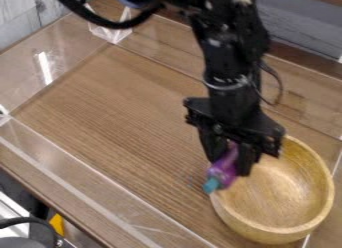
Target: Put the purple eggplant in the brown bowl
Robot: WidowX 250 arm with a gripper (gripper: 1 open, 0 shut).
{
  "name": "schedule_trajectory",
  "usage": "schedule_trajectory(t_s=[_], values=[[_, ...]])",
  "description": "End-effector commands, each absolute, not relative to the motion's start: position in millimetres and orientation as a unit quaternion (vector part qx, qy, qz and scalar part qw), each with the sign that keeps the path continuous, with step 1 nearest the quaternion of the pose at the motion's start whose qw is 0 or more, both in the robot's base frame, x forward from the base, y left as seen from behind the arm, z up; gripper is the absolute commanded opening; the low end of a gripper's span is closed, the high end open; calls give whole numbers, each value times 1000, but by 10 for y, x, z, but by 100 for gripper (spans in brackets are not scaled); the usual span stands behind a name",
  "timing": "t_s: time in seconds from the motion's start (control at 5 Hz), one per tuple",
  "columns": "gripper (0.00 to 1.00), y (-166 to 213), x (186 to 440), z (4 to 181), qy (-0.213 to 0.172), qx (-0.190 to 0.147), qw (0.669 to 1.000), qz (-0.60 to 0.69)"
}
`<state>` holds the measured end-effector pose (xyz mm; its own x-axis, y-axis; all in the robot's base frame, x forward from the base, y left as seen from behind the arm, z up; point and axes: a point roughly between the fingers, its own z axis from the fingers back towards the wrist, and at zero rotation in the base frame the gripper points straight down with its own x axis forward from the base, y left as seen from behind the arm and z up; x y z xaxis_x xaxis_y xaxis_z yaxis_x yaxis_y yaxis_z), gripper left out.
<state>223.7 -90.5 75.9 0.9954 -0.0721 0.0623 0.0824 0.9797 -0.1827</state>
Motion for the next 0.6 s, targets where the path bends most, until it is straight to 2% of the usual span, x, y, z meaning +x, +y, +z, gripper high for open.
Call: schedule_trajectory(t_s=[0.0, 0.4], values=[[0, -1052, 2320, 754, -42, -97, 993, -50], [0, -1155, 2353, 616, -37, -97, 993, -61]])
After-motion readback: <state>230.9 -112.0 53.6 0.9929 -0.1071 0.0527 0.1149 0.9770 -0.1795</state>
